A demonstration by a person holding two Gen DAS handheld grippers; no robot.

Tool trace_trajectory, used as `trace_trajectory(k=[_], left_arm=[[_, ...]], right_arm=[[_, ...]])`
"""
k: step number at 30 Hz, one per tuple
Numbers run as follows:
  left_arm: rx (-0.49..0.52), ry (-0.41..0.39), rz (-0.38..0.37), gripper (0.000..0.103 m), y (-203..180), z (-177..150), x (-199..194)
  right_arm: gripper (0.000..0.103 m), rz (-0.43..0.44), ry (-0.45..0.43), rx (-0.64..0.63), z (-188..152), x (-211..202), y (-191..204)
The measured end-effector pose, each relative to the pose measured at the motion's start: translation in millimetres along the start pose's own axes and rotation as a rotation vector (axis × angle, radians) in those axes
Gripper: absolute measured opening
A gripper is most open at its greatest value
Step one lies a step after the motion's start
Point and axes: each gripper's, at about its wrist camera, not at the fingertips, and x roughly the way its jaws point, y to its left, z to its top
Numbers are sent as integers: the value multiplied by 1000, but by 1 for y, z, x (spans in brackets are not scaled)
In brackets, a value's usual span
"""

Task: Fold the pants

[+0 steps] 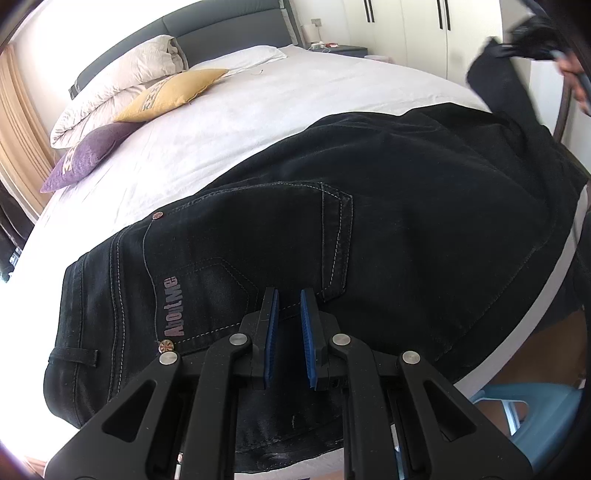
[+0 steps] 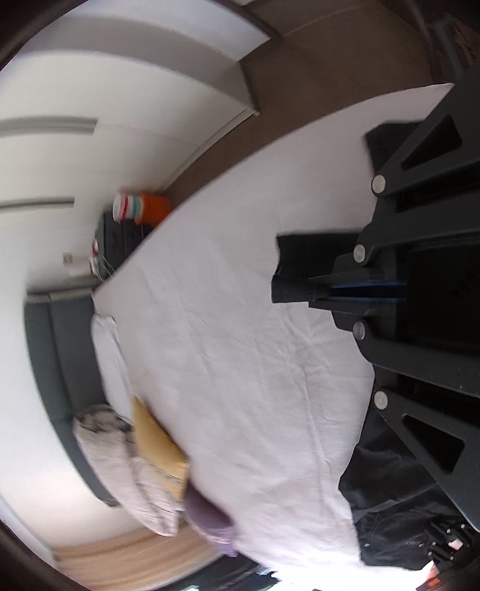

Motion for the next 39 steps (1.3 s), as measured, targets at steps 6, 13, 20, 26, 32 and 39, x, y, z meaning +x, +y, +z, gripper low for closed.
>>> trace_trajectory(k=[6, 13, 20, 26, 32, 39], left_arm=[[19, 25, 46, 12, -13, 8, 3], [52, 42, 128, 12, -37, 15, 9], [55, 61, 157, 12, -49, 20, 10], [37, 63, 149, 12, -51, 25, 8], [26, 50, 157, 12, -51, 23, 8], [-42, 60, 59, 12, -35, 27, -5]], right_arm=[[4, 0, -55, 270, -58, -44, -94], [4, -7, 22, 448, -130, -38, -147], [4, -6, 63, 493, -144, -34, -157], [4, -2, 93, 541, -160, -40, -168], [4, -10, 160, 559, -175, -24, -174], [47, -101, 156, 593, -175, -35, -198]])
